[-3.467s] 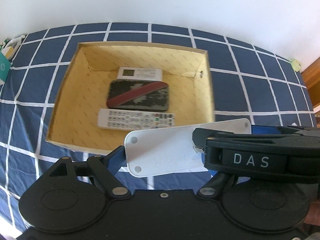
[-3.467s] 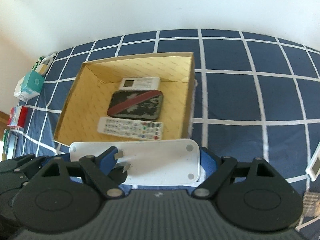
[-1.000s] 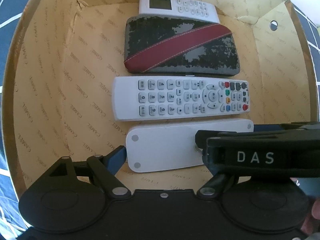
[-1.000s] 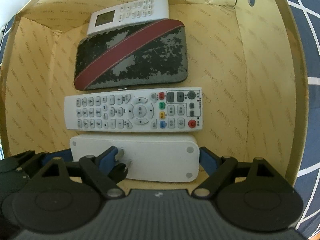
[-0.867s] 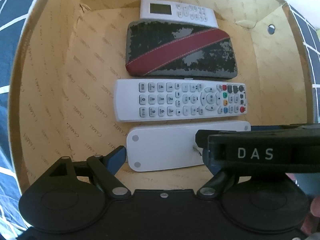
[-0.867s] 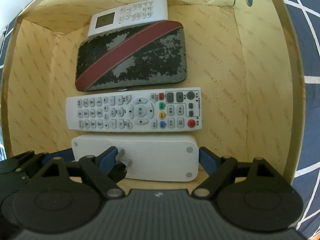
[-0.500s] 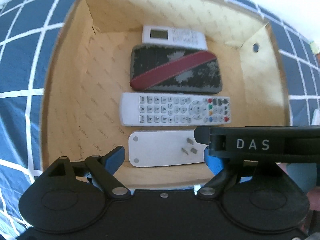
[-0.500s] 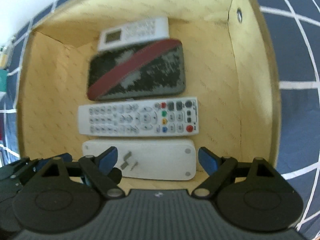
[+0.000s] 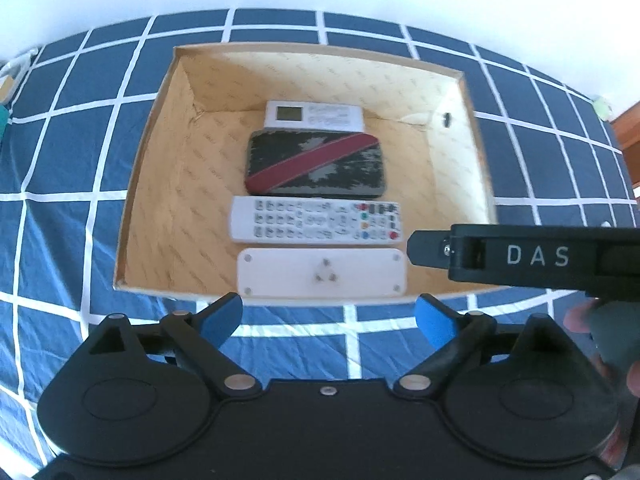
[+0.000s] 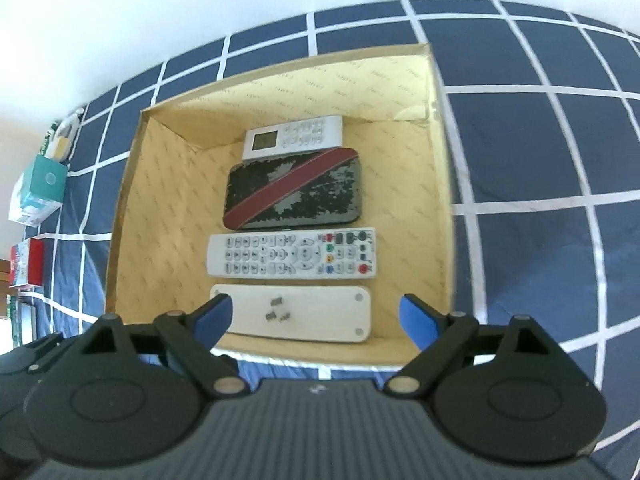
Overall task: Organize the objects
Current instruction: 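Withdraw the right gripper and move it toward the clear screwdriver set case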
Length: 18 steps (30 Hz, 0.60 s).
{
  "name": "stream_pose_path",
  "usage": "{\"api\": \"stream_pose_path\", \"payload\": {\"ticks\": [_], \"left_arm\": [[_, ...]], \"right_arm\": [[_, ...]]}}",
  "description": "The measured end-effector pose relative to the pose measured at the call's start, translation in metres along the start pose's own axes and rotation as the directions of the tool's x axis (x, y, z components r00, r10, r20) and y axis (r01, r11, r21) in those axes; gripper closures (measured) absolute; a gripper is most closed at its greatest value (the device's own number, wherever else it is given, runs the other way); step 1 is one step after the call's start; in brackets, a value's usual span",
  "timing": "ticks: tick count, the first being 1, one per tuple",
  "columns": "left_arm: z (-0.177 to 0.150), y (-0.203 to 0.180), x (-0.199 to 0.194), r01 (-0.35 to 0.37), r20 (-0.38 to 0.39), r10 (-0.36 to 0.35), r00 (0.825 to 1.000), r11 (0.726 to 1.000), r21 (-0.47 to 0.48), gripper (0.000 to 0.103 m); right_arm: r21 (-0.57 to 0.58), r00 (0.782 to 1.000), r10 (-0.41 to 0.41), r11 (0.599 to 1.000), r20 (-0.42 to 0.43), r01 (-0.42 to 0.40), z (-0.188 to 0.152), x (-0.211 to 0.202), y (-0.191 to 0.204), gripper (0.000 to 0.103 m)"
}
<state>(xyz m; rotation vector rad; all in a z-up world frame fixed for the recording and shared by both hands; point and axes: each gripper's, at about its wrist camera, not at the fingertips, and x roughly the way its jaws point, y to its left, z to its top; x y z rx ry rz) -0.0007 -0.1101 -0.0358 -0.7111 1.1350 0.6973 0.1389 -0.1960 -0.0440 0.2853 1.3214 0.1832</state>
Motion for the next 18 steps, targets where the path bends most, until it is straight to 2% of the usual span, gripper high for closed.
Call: {"api": "stream_pose_path", "payload": {"ticks": [8, 18], "left_arm": [[-0.025, -0.048, -0.01, -0.001, 0.017, 0.001, 1.0, 0.999, 0.044, 0.003], [-0.051, -0.132, -0.004, 0.006, 0.02, -0.009, 1.0, 0.992, 0.13, 0.0]], "right_arm": [[0.023, 0.998, -0.022, 1.0, 0.055, 0.021, -0.026, -0.039, -0.041, 0.012], [0.099, 0.994, -0.051, 0.994, 0.096, 0.042, -0.058, -0.073, -0.123, 0.009]]}}
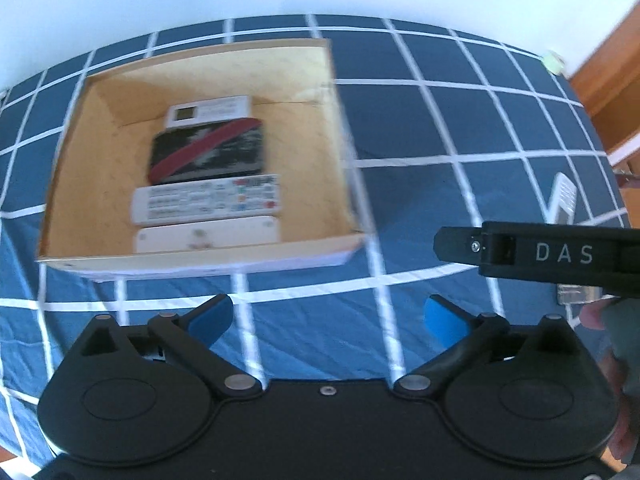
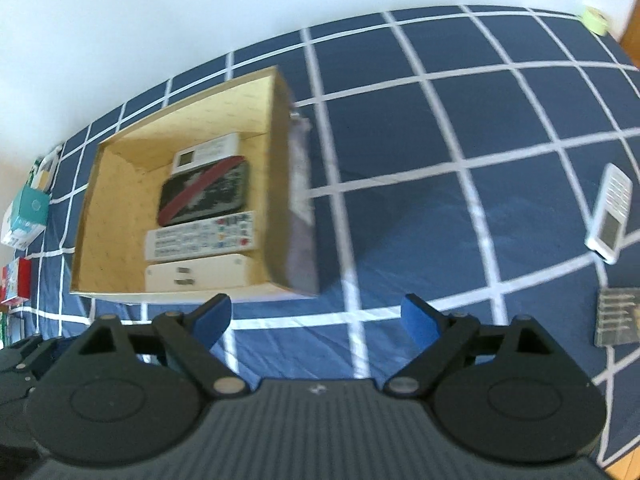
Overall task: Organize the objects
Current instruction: 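Withdraw the right gripper and move it toward the clear screwdriver set case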
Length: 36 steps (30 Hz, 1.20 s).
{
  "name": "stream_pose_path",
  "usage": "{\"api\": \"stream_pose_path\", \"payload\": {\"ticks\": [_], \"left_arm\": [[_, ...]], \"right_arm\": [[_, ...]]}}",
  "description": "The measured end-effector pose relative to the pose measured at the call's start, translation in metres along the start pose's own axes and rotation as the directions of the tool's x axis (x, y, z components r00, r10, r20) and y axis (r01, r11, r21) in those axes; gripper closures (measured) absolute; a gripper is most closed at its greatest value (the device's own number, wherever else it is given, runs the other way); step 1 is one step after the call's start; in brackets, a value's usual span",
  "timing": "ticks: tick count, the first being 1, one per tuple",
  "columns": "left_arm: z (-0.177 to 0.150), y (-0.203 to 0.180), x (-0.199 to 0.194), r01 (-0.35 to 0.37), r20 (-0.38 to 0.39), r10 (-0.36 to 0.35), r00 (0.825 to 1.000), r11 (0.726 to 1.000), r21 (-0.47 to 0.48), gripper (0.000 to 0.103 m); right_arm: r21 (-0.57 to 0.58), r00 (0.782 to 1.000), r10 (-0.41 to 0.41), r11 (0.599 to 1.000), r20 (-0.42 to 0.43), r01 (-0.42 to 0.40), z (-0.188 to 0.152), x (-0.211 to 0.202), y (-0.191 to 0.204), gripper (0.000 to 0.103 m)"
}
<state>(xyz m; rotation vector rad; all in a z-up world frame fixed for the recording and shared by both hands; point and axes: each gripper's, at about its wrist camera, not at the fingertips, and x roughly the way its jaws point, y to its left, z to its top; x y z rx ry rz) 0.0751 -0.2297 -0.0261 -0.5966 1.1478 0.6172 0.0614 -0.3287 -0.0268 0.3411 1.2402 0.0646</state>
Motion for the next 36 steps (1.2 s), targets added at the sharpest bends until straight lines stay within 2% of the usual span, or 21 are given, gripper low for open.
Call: {"api": "stream_pose_path", "payload": {"ticks": [4, 17, 30, 36], "left_arm": [[-0.004, -0.04, 0.006, -0.001, -0.004, 0.001, 1.0, 1.0, 0.028, 0.0], [-0.022, -0.17, 0.044, 0.015, -0.052, -0.011, 0.999, 0.996, 0.089, 0.0], [-0.028, -0.264, 0.095, 0.016, -0.095, -0.008, 0.995, 0.996, 0.087, 0.0], [-0.029, -0.294, 0.123, 0.02, -0.126, -0.009, 0.992, 0.996, 0.084, 0.0]], "right_arm": [[0.034, 1.0, -0.007, 0.999, 0.021, 0.007, -0.007, -0.014, -0.042, 0.0], [0.103, 0.997, -0.075, 0.992, 0.016, 0.073, -0.027, -0.047, -0.182, 0.0], [0.126, 0.991, -0.124, 0.984, -0.04, 0.128, -0.03, -0.043, -0.293, 0.0], [0.139, 0.992, -0.108, 0.984, -0.065, 0.116, -0.029, -0.029, -0.329, 0.0]]}}
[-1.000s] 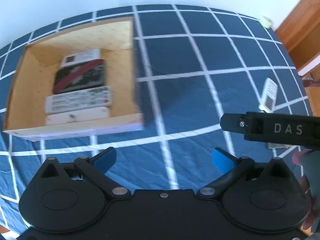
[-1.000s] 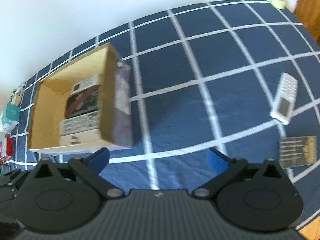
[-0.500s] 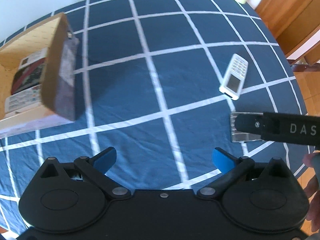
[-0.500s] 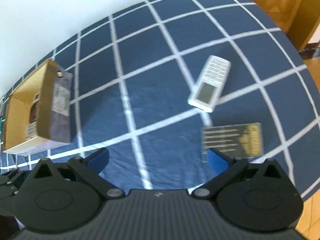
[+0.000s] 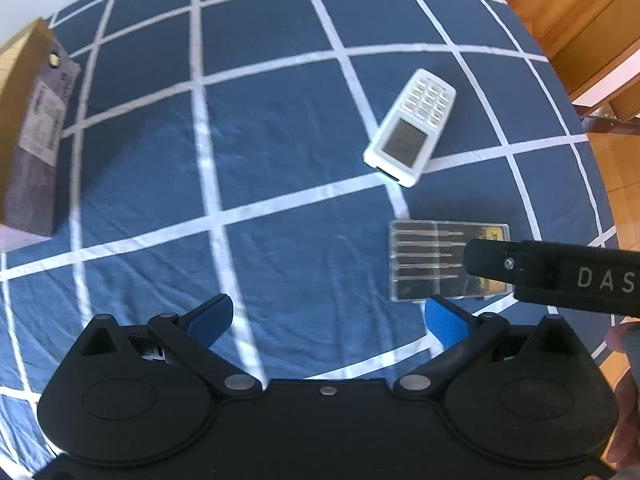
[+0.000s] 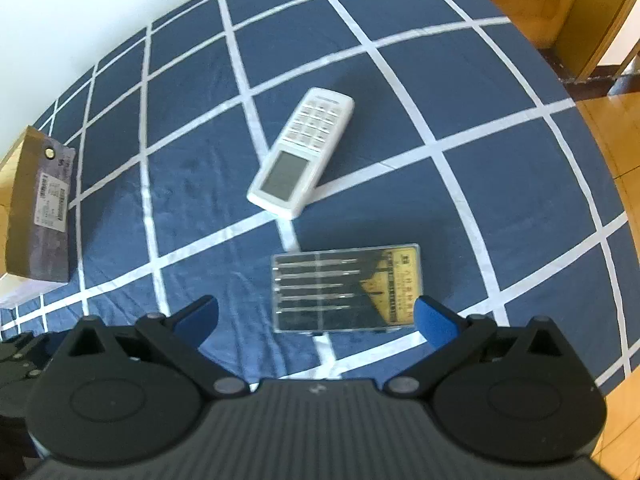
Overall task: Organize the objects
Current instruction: 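Withdraw the right gripper and move it toward the clear screwdriver set case, then close the right gripper on the clear screwdriver set case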
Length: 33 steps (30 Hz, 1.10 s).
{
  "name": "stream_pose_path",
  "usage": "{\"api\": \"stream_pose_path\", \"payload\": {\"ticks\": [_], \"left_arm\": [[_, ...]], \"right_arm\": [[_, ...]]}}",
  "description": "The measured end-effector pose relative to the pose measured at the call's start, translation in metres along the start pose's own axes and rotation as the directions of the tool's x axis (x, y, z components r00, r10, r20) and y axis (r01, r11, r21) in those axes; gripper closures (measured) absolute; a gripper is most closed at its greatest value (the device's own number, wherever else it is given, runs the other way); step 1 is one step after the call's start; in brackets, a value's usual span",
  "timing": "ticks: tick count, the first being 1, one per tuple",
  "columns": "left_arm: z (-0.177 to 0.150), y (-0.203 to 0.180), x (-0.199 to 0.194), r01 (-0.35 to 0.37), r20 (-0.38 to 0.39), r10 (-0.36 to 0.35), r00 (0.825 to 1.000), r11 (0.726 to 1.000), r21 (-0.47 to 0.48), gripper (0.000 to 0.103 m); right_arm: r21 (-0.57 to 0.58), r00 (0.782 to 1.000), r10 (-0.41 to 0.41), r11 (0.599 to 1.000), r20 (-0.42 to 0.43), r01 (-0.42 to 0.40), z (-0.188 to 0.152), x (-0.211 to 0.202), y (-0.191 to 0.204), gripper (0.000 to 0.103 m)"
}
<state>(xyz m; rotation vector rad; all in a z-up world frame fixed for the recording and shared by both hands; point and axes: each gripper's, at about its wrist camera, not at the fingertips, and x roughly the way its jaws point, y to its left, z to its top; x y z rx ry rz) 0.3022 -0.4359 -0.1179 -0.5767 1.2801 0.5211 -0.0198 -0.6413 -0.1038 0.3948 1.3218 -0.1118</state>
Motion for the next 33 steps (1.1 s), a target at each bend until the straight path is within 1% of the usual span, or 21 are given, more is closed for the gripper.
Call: {"api": "stream_pose_path", "payload": {"ticks": [4, 12, 15, 18, 20, 21, 23, 24, 25, 27, 29, 30, 32, 33], "left_arm": [[0.002, -0.018, 0.019, -0.006, -0.023, 0.006, 1.0, 1.0, 0.009, 0.0], [0.003, -0.044, 0.05, 0.015, -0.067, -0.013, 0.998, 1.0, 0.024, 0.001], [0.004, -0.049, 0.061, 0.026, -0.086, -0.023, 0.996, 0.999, 0.027, 0.004], [0.006, -0.052, 0.068, 0.037, -0.094, -0.035, 0.995, 0.999, 0.026, 0.007], [0.006, -0.053, 0.072, 0.043, -0.099, -0.041, 0.994, 0.999, 0.025, 0.011], [0.006, -0.053, 0.074, 0.063, -0.119, -0.052, 0.992, 0.994, 0.09, 0.012], [0.007, -0.054, 0.076, 0.075, -0.123, -0.065, 0.99, 0.994, 0.085, 0.017], [0.007, -0.055, 0.077, 0.079, -0.124, -0.068, 0.99, 0.993, 0.085, 0.018], [0.008, -0.055, 0.078, 0.083, -0.126, -0.072, 0.989, 0.993, 0.087, 0.02], [0.008, -0.057, 0.08, 0.091, -0.133, -0.079, 0.988, 0.991, 0.093, 0.025], [0.008, -0.058, 0.079, 0.096, -0.13, -0.083, 0.988, 0.991, 0.095, 0.027], [0.008, -0.059, 0.079, 0.097, -0.128, -0.085, 0.988, 0.991, 0.094, 0.027], [0.008, -0.06, 0.078, 0.103, -0.125, -0.091, 0.988, 0.99, 0.096, 0.033], [0.008, -0.061, 0.078, 0.11, -0.124, -0.098, 0.987, 0.989, 0.097, 0.034]], "right_arm": [[0.012, 1.0, 0.003, 1.0, -0.019, -0.003, 0.005, 0.014, -0.019, 0.0], [0.022, 0.998, 0.014, 1.0, -0.054, -0.013, 0.005, 0.041, -0.041, 0.0], [0.031, 0.997, 0.024, 0.999, -0.071, -0.022, 0.003, 0.051, -0.045, 0.0], [0.044, 0.997, 0.033, 0.999, -0.068, -0.03, 0.004, 0.058, -0.049, 0.002], [0.048, 0.997, 0.036, 0.998, -0.069, -0.033, 0.004, 0.061, -0.051, 0.003], [0.048, 0.997, 0.039, 0.998, -0.067, -0.035, 0.004, 0.062, -0.052, 0.003], [0.048, 0.997, 0.047, 0.998, -0.066, -0.043, 0.004, 0.063, -0.053, 0.005], [0.047, 0.997, 0.049, 0.998, -0.066, -0.046, 0.005, 0.064, -0.053, 0.007], [0.047, 0.997, 0.046, 0.998, -0.066, -0.043, 0.004, 0.064, -0.053, 0.012], [0.036, 0.997, 0.046, 0.998, -0.068, -0.044, 0.005, 0.067, -0.051, 0.017], [0.023, 0.997, 0.04, 0.999, -0.072, -0.038, 0.007, 0.068, -0.049, 0.021], [0.017, 0.997, 0.039, 0.999, -0.073, -0.038, 0.007, 0.068, -0.048, 0.026], [0.006, 0.997, 0.031, 1.0, -0.07, -0.03, 0.007, 0.068, -0.046, 0.027], [0.002, 0.997, 0.027, 1.0, -0.068, -0.027, 0.008, 0.068, -0.046, 0.03]]}}
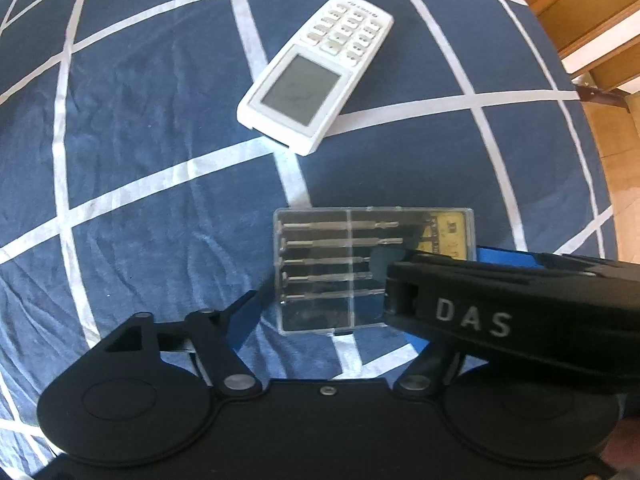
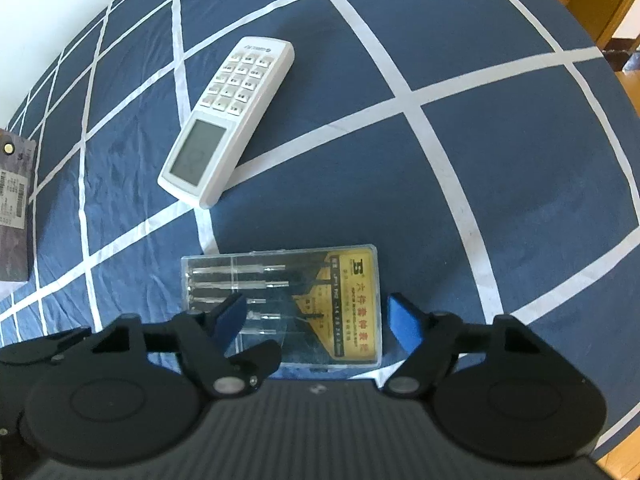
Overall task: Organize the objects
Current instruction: 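Close the right gripper on the clear screwdriver set case, then lift the screwdriver set case with the right gripper and carry it over the box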
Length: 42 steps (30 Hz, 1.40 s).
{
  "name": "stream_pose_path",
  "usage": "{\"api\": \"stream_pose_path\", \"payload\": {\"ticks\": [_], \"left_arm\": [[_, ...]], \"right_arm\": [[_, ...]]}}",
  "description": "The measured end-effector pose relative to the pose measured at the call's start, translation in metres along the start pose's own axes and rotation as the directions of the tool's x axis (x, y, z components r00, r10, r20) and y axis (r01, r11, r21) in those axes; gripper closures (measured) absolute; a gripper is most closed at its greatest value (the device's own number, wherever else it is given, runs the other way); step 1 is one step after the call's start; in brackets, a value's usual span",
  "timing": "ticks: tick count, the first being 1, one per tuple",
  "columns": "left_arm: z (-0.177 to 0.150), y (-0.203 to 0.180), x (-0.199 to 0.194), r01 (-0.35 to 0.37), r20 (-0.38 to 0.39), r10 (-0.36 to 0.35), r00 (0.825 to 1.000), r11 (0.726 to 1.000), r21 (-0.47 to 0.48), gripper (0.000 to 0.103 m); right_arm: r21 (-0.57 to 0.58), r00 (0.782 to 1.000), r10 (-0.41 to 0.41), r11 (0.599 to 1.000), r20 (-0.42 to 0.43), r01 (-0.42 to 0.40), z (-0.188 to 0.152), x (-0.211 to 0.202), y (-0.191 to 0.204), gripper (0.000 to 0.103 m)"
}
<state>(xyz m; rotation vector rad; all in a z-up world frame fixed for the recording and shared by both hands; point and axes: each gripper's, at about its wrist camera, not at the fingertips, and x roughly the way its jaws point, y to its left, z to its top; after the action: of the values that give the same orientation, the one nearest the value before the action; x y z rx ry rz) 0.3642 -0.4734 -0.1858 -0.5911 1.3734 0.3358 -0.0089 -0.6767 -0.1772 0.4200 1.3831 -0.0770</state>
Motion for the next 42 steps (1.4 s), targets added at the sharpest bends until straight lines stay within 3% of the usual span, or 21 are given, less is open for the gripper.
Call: {"api": "stream_pose_path", "payload": {"ticks": [4, 13, 26, 31, 42], "left_arm": [[0.001, -0.002, 0.0, 0.006, 0.0, -0.006, 1.0, 1.0, -0.002, 0.037], [0.003, -0.004, 0.002, -0.003, -0.002, 0.003, 1.0, 1.0, 0.002, 0.038], [0.003, 0.024, -0.037, -0.017, 0.049, 0.017, 0.999, 1.0, -0.006, 0.038], [0.003, 0.05, -0.062, -0.028, 0.084, 0.03, 0.996, 0.999, -0.025, 0.038], [0.004, 0.14, -0.134, -0.06, 0.175, 0.077, 0.982, 0.993, -0.105, 0.038]], "right_arm": [[-0.011, 1.0, -0.017, 1.0, 0.004, 0.017, 0.002, 0.0, 0.001, 0.04], [0.0, 1.0, -0.017, 1.0, 0.002, 0.017, 0.003, -0.002, 0.0, 0.043], [-0.027, 0.999, -0.008, 1.0, 0.036, 0.009, 0.006, -0.021, 0.028, 0.043], [-0.062, 0.998, 0.007, 0.998, 0.056, -0.004, 0.008, -0.035, 0.059, 0.043], [-0.172, 0.993, 0.058, 0.984, 0.105, -0.039, 0.02, -0.057, 0.173, 0.043]]}}
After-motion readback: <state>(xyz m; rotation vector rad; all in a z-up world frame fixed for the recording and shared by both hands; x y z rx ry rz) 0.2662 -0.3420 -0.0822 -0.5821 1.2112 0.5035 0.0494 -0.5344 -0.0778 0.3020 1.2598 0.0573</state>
